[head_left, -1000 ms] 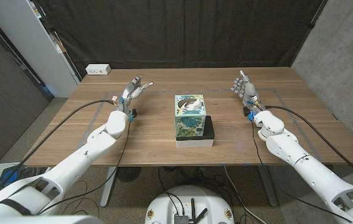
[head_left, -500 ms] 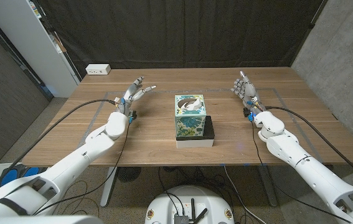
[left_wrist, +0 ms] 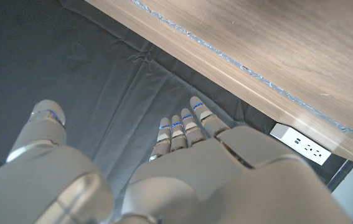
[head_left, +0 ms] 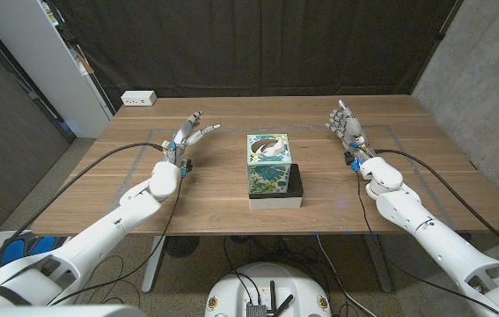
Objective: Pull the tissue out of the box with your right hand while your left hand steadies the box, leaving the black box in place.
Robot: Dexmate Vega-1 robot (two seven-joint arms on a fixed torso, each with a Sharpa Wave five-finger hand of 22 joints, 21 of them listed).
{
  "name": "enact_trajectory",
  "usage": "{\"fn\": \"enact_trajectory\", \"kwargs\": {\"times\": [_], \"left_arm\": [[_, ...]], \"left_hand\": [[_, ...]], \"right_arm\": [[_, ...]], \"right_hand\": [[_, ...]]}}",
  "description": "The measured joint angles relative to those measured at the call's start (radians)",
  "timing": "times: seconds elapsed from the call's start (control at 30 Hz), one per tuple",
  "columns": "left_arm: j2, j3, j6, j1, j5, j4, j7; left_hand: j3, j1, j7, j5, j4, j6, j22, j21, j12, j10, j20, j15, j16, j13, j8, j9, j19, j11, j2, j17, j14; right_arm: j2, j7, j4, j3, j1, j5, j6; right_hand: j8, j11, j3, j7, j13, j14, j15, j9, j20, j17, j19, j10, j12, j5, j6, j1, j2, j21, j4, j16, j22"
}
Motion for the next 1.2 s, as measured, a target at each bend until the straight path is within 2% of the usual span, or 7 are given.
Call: {"fn": "enact_trajectory", "kwargs": {"times": [0.17,0.57,0.8,0.87,1.2], "left_arm": [[0.013,-0.012,0.007,0.018,-0.003,-0.029,0.003],[0.024,-0.026,-0.022,0.040,0.004,-0.047,0.016],[0.037,-0.037,-0.030,0.066,0.011,-0.068,0.023],[0.041,-0.040,-0.036,0.072,0.011,-0.073,0.023],[0.061,-0.059,-0.087,0.117,0.009,-0.098,0.018]], "left_hand": [[0.000,0.000,0.000,-0.003,0.000,0.000,0.000,0.000,0.000,0.002,0.000,0.000,0.001,0.000,0.000,-0.001,0.000,-0.002,0.000,0.000,0.000],[-0.008,0.000,0.002,-0.004,0.000,0.012,0.000,0.000,0.000,0.012,-0.006,-0.007,0.008,0.000,0.008,-0.005,0.009,-0.002,0.000,0.000,0.012],[-0.008,0.010,0.022,-0.003,0.000,0.032,0.000,0.000,0.008,0.029,-0.009,0.007,0.008,-0.005,0.012,-0.005,0.020,0.015,0.010,0.000,0.029],[-0.008,0.010,0.025,-0.003,0.000,0.035,0.000,0.003,0.008,0.036,-0.009,0.007,0.008,-0.005,0.014,-0.005,0.020,0.011,0.010,-0.001,0.029],[-0.016,0.010,0.025,-0.003,0.000,0.046,0.000,0.009,0.008,0.043,-0.009,0.009,0.015,-0.005,0.014,-0.005,0.041,0.018,0.010,-0.005,0.045]], "right_arm": [[-0.001,0.003,0.000,-0.002,-0.004,-0.010,0.016],[-0.004,-0.016,-0.021,-0.002,-0.024,-0.021,0.023],[-0.005,-0.030,-0.034,0.004,-0.039,-0.024,0.031],[-0.005,-0.034,-0.038,0.006,-0.044,-0.024,0.033],[-0.003,-0.048,-0.045,0.011,-0.055,-0.028,0.043]], "right_hand": [[0.000,0.000,0.000,0.000,-0.004,0.000,0.000,0.000,0.000,-0.002,0.000,0.000,0.000,0.000,0.000,0.000,0.000,0.000,0.000,0.000,0.000],[0.000,0.000,-0.003,-0.004,-0.009,0.006,0.006,0.000,0.004,-0.002,0.004,0.000,0.000,0.000,0.004,0.000,0.000,0.000,-0.003,0.000,0.000],[0.000,0.000,-0.003,-0.004,-0.011,0.006,0.005,0.000,0.004,-0.007,0.004,0.000,0.000,0.000,0.004,0.000,0.000,0.000,-0.003,0.000,0.000],[0.000,0.000,-0.003,-0.004,-0.014,0.006,0.005,0.000,0.004,-0.007,0.004,0.000,0.000,0.000,0.003,0.000,0.000,0.000,-0.003,0.000,0.000],[0.000,0.006,-0.003,-0.004,-0.014,0.005,0.005,0.000,0.004,-0.007,0.004,0.005,0.000,0.000,0.003,0.000,0.000,0.000,-0.003,0.000,0.000]]}}
